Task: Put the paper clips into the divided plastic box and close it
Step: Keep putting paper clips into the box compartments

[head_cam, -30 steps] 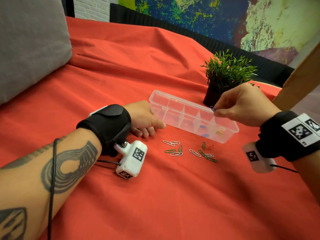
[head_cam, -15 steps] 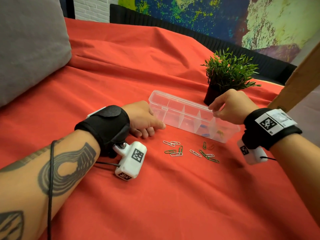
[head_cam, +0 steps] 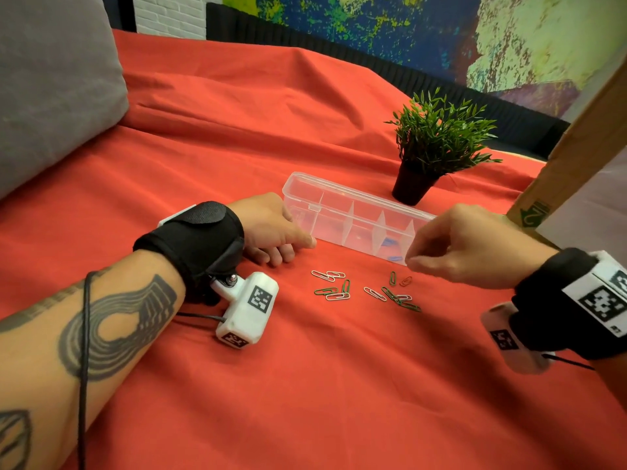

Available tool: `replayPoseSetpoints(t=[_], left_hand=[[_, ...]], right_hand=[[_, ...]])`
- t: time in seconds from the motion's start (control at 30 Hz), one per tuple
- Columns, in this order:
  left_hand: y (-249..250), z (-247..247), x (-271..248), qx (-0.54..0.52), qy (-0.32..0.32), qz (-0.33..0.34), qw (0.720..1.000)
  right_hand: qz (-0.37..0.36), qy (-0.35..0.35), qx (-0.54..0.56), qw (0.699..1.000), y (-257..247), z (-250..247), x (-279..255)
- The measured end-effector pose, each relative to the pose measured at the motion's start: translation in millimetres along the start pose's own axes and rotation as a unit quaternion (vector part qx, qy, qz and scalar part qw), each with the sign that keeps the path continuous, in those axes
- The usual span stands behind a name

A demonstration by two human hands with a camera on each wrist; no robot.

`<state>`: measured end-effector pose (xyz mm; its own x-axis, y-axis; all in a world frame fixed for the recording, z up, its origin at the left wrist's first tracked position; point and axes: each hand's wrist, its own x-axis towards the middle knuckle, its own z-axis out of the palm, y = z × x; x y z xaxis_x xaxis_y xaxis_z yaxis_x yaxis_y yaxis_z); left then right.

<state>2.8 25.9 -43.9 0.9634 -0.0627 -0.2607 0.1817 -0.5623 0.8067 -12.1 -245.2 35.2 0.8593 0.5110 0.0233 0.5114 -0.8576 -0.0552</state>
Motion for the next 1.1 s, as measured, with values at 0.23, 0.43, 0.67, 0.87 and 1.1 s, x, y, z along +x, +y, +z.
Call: replayPoseSetpoints(t=[0.23, 0.43, 0.67, 0.87, 1.1], left_hand=[[0, 0, 0, -0.003, 0.001, -0.003, 1.0], [-1, 0, 1, -0.008, -0.001, -0.005, 1.0], [0, 0, 0, -0.009, 0.001, -0.002, 1.0], [1, 0, -1, -0.008, 0.001, 0.0, 1.0], [0, 0, -1, -0.008, 0.001, 0.0, 1.0]], right_hand=[[-0.025, -0.125, -0.022, 0.992, 14, 28, -3], [-0.046, -0.091, -0.025, 0.995, 10, 48, 6], [-0.051, -0.084, -0.019, 0.995, -3, 46, 2], [-0.049, -0.08, 0.019, 0.995, 1, 43, 1], [-0.028, -0.068, 0.046, 0.996, 8, 33, -2]])
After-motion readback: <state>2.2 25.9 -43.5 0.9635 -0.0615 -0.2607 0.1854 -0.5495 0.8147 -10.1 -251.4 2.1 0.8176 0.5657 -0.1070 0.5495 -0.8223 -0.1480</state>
